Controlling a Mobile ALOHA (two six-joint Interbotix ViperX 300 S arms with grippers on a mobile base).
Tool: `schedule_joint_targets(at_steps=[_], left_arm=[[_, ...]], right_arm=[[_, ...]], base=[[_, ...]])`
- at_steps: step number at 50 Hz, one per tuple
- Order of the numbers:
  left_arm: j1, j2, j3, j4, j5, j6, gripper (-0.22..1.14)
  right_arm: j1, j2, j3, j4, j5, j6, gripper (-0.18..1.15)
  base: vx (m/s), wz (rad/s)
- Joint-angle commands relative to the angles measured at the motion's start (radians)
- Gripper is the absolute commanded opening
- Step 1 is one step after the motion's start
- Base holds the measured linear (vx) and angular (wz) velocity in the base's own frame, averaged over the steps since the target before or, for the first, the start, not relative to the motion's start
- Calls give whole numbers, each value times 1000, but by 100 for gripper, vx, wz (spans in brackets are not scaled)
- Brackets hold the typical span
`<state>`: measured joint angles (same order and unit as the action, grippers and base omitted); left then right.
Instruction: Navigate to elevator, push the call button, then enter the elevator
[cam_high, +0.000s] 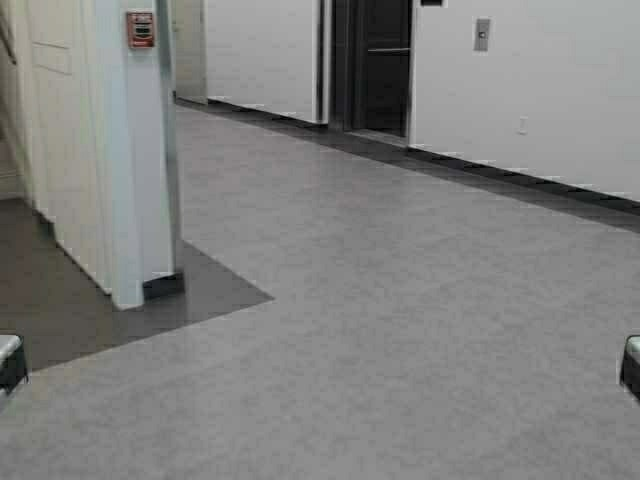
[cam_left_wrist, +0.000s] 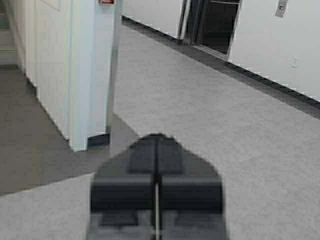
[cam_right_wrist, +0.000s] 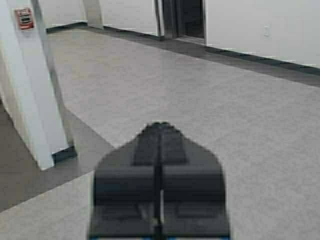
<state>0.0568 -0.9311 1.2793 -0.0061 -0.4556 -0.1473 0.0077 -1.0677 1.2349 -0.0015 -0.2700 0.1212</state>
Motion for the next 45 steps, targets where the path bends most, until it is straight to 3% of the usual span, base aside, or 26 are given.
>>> schedule_joint_targets(at_steps=[1,20,45], left_arm=[[2,-15,-23,2,-9,-5,2],[2,-38,-11,-2,-9,-5,2],[2,6,-26,0,-9,2,2]], right_arm=[[2,5,-17,-2,-9,-2,5],[0,8,-18,-2,-9,-3,5],[2,17,-21,-2,-9,-6,5]], base=[[71,-11],[71,-21],[72,-4]])
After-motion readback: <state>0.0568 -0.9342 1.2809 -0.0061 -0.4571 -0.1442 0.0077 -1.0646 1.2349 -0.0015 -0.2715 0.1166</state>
